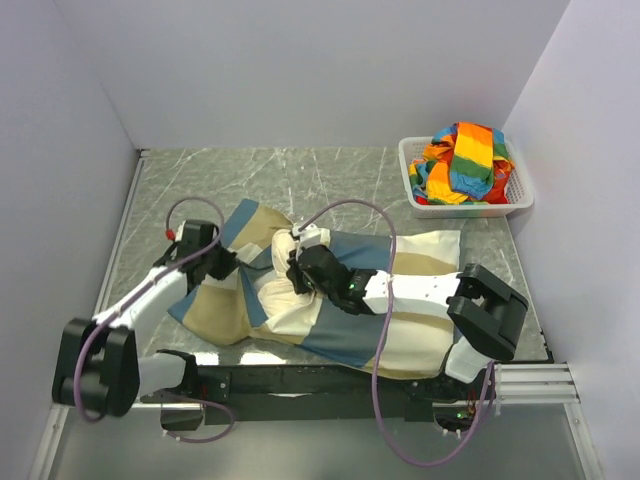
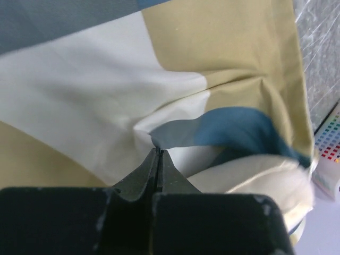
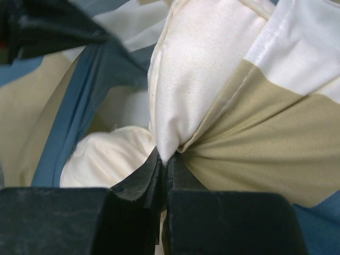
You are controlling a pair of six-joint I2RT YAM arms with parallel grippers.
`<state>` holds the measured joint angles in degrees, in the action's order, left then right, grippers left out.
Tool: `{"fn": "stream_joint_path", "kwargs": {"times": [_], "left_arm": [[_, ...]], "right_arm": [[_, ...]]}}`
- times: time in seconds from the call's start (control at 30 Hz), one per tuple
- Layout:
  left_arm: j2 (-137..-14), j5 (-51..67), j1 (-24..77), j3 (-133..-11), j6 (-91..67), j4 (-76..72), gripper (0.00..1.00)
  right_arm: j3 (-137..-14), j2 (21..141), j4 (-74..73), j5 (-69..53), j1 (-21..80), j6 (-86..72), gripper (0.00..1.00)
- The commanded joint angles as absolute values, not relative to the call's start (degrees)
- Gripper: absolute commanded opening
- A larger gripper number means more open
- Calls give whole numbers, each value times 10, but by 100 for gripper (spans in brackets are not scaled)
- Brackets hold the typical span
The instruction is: Put the pillow into the pillowcase
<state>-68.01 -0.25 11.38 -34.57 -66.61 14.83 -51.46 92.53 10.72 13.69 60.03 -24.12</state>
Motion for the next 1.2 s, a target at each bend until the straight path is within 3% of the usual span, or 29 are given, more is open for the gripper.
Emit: {"fn": "stream_joint_path", "kwargs": {"times": [0.0, 0.23, 0.63, 0.87, 0.93, 1.17], "left_arm": [[-734, -76, 103, -445, -652, 72, 1], [-687, -23, 105, -455, -629, 94, 1], [-357, 117, 111, -276, -621, 200, 1], [-376, 84, 111, -303, -530, 238, 2], [-409, 34, 111, -337, -497, 256, 7], [-500, 2, 112, -428, -450, 276, 47]], "right_arm": [[-487, 918, 69, 50, 659, -207, 0], [-522, 989, 48, 91, 674, -204, 0], [-636, 1079, 28, 196, 605, -269, 0], [-613, 1061, 126, 137, 585, -236, 0], [-581, 1054, 151, 130, 585, -245, 0], [-556, 1051, 184, 122, 586, -252, 0]]}}
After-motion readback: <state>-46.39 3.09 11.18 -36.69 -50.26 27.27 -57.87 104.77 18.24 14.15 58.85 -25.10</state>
